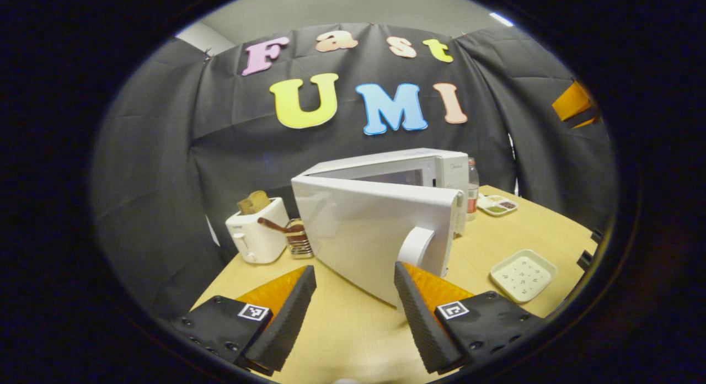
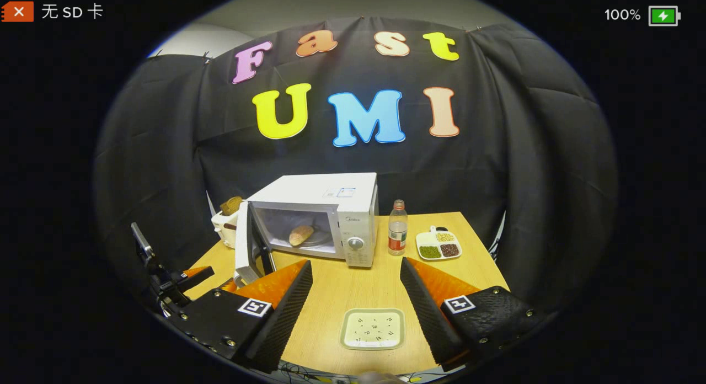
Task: Open the microwave oven with the left hand, put the food in, and close the microwave oven.
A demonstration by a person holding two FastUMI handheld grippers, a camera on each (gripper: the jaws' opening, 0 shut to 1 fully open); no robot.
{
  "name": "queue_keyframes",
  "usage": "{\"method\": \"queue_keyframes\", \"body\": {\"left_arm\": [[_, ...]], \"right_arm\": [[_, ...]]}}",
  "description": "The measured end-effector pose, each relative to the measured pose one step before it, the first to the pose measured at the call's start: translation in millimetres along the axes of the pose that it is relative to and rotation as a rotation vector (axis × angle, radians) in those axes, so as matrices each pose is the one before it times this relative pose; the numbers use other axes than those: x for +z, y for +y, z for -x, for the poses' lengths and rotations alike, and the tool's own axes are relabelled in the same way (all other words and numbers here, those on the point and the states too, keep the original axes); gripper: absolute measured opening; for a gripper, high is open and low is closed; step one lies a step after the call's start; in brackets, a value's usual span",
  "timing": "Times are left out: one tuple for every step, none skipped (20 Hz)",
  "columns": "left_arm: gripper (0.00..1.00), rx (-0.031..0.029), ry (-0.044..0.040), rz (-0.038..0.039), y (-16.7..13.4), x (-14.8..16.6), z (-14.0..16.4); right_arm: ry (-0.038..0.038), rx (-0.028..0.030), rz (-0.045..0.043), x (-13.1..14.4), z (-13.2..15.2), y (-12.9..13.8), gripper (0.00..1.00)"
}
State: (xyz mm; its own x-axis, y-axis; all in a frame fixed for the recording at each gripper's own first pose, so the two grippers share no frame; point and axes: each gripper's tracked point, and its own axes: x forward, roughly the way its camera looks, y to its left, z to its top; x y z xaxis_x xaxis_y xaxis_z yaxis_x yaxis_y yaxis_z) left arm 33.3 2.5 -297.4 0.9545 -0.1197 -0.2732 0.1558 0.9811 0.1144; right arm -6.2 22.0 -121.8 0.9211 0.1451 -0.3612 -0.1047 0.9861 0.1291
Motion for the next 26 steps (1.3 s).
{"method": "queue_keyframes", "body": {"left_arm": [[0.94,-0.01539,-0.00388,-0.00465,-8.14,2.03,-4.15],[0.94,-0.01563,-0.00236,-0.00331,-8.62,2.99,-5.17],[0.94,-0.01305,-0.00302,-0.00473,-7.0,2.13,-6.69],[0.95,-0.01,-0.00131,-0.00495,-5.73,2.0,-6.7],[0.95,-0.00879,-0.0011,-0.00458,-4.37,1.96,-6.25],[0.94,-0.0076,-0.00078,-0.00107,-5.48,2.46,-5.55],[0.95,-0.01094,-0.00379,0.00151,-5.57,3.55,-6.71],[0.95,-0.00978,-0.00504,0.00161,-5.03,3.24,-6.87],[0.95,-0.01053,0.00001,0.00264,-4.99,1.31,-6.61],[0.95,-0.00955,0.00333,0.00836,-5.12,1.32,-7.97],[0.95,-0.00775,-0.00002,0.00841,-3.79,0.51,-8.57],[0.94,-0.00223,0.00238,0.00252,-3.31,1.4,-7.73],[0.95,0.00122,0.00059,-0.00024,-2.63,2.96,-8.26],[0.95,0.00344,-0.00174,-0.00115,-2.09,2.73,-7.81],[0.95,-0.00399,-0.0038,0.00226,-2.98,1.41,-7.5],[0.94,-0.00526,0.00018,0.00356,-7.35,2.03,-8.42],[0.94,-0.00402,0.00115,-0.00164,-4.02,1.05,-7.41],[0.95,-0.00132,-0.00388,-0.00451,-4.7,2.44,-7.24],[0.95,-0.00088,-0.00362,-0.00704,-2.38,3.04,-8.11],[0.94,-0.00036,-0.00054,-0.00343,-2.91,2.87,-9.08],[0.94,-0.00082,-0.00234,0.00124,-1.6,1.84,-8.55],[0.95,0.00111,-0.00181,0.00399,-2.51,0.99,-8.7],[0.95,0.00016,0.00196,0.00809,-0.97,-0.43,-7.75],[0.94,0.00119,0.00231,0.00137,-1.91,0.48,-9.01],[0.95,0.00647,0.00203,-0.00341,-0.26,-1.27,-7.21],[0.94,0.0094,-0.00013,-0.00849,0.78,1.45,-6.69]], "right_arm": [[0.00049,-0.00945,0.00303,-0.43,0.32,-5.55,0.98],[0.00424,-0.0073,-0.00276,-1.86,-0.29,-4.27,0.98],[0.00545,-0.00601,-0.00625,-2.65,-0.94,-3.85,0.98],[0.00413,-0.00642,-0.0072,-1.77,0.31,-4.01,0.98],[0.00779,-0.00732,-0.00545,-1.78,0.01,-4.8,0.98],[0.00564,-0.0064,-0.00327,-1.66,-0.18,-5.01,0.98],[0.00377,-0.00997,-0.00113,-0.31,-0.06,-4.91,0.98],[0.00077,-0.01023,-0.00116,0.0,-0.99,-5.91,0.98],[0.00681,-0.01058,-0.00116,-2.51,-1.57,-5.76,0.98],[0.00518,-0.00726,-0.00474,-1.34,-1.04,-5.63,0.98],[0.00424,-0.00331,-0.01303,0.52,-1.08,-4.46,0.98],[0.00029,-0.00349,-0.01149,1.14,-1.26,-4.28,0.98],[0.00345,-0.00893,-0.00595,-0.92,-1.48,-3.45,0.98],[0.00292,-0.00553,-0.00449,-0.08,-2.53,-4.86,0.98],[0.00204,-0.00842,-0.00443,0.06,-2.26,-5.35,0.98],[0.00467,-0.01005,-0.00488,0.58,-2.39,-4.81,0.98],[0.00195,-0.00734,-0.00573,-0.69,-2.66,-5.03,0.98],[0.00203,-0.00446,-0.00928,0.35,-1.36,-3.87,0.98],[0.00112,-0.00447,-0.00956,0.01,-2.26,-3.51,0.98],[0.00317,-0.00718,-0.00609,-0.26,-2.57,-4.22,0.98],[0.0004,-0.00671,-0.00566,0.34,-1.61,-3.94,0.98],[-0.00196,-0.00541,-0.00538,1.39,-1.16,-3.62,0.98],[0.00076,-0.01367,0.006,-1.26,-1.11,-4.16,0.98],[-0.00218,-0.00968,0.01055,0.2,-1.58,-4.78,0.98],[-0.00036,-0.00321,0.00589,1.26,-0.69,-1.62,0.98],[0.00053,-0.00209,-0.00149,0.11,-1.68,-1.41,0.98]]}}
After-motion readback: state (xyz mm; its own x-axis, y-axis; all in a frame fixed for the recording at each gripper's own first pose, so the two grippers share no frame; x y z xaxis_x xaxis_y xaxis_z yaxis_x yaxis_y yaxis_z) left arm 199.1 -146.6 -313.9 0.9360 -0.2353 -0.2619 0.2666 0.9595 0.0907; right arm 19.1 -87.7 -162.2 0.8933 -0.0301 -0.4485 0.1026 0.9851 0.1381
